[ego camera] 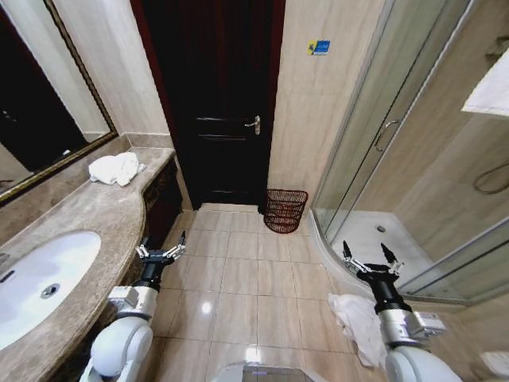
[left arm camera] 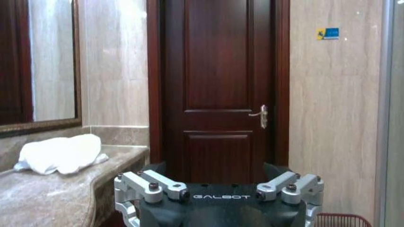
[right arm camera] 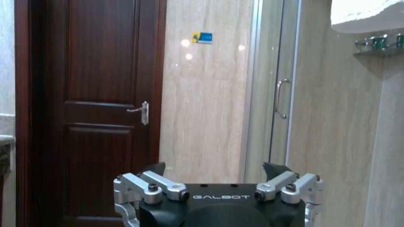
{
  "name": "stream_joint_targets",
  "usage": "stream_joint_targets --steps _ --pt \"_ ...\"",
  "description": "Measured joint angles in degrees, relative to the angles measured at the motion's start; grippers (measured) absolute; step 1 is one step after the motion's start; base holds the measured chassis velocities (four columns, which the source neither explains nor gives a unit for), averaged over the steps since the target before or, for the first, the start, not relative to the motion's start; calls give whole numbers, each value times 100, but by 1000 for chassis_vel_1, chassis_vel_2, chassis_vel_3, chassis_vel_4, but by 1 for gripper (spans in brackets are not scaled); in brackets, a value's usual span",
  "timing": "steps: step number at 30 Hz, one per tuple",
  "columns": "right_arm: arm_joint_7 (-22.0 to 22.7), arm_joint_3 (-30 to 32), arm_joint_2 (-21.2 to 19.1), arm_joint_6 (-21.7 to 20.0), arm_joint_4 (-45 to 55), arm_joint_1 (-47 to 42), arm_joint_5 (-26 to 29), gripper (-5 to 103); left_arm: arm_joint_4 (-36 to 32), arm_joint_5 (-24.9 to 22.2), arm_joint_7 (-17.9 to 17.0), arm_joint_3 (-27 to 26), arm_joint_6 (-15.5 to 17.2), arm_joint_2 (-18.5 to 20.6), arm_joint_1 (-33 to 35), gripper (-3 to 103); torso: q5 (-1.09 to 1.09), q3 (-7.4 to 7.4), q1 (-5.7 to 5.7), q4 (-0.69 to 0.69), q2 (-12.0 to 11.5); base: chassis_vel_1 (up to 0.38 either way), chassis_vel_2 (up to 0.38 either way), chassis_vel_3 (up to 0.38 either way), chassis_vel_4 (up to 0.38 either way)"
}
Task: Discard the used towel into the hamper.
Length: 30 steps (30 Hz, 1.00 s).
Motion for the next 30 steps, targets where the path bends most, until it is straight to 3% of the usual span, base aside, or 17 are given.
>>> stream_joint_targets --steps 30 --pt "-115 -17 28 60 -70 -51 69 100 51 133 66 55 -12 -11 76 100 0 0 0 0 0 0 0 0 0"
